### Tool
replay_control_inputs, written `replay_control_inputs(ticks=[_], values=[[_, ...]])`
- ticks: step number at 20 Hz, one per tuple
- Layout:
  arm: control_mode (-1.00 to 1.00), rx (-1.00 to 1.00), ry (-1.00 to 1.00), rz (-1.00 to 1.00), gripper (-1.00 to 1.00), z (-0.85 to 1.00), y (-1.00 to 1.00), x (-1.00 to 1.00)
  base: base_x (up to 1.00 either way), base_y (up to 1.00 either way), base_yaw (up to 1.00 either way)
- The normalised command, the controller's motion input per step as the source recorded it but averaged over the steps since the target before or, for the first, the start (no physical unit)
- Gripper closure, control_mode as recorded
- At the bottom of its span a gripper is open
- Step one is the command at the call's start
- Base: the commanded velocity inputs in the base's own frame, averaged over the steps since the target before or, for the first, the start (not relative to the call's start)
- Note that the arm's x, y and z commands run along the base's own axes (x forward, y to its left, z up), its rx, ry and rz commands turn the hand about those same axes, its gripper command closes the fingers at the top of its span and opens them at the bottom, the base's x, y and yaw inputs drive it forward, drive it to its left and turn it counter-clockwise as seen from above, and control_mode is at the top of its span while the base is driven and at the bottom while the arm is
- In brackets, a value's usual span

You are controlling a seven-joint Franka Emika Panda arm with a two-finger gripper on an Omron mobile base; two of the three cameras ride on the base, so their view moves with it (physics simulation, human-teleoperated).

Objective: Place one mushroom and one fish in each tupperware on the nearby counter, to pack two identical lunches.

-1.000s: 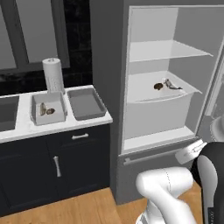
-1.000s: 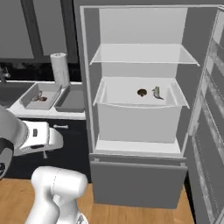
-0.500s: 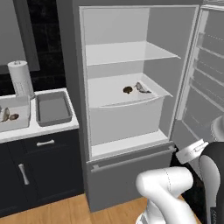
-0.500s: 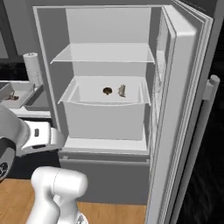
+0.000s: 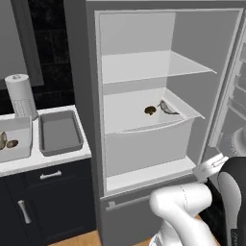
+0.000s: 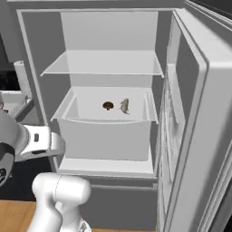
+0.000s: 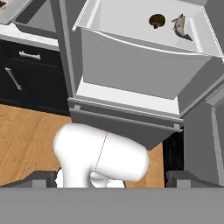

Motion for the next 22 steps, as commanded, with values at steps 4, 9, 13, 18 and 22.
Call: replay_control_inputs(ticks=[4,9,13,18,22], values=[[1.00,0.00,0.00,0.00,-1.00,0.00,0.00,0.00,0.67,-0.34,0.00],[-1.00,0.00,0.00,0.00,-1.00,-0.06,-0.09,0.02,0.11,-0.38,0.00],[-1.00,0.00,-0.04,0.00,-1.00,-0.39,-0.11,0.48,0.00,0.00,0.00],[-1.00,0.00,-0.07,-0.05,-1.00,-0.24,0.21,0.74,0.00,0.00,0.00],[-1.00,0.00,-0.17,-0.06,-1.00,-0.47,0.19,0.57,0.00,0.00,0.00]])
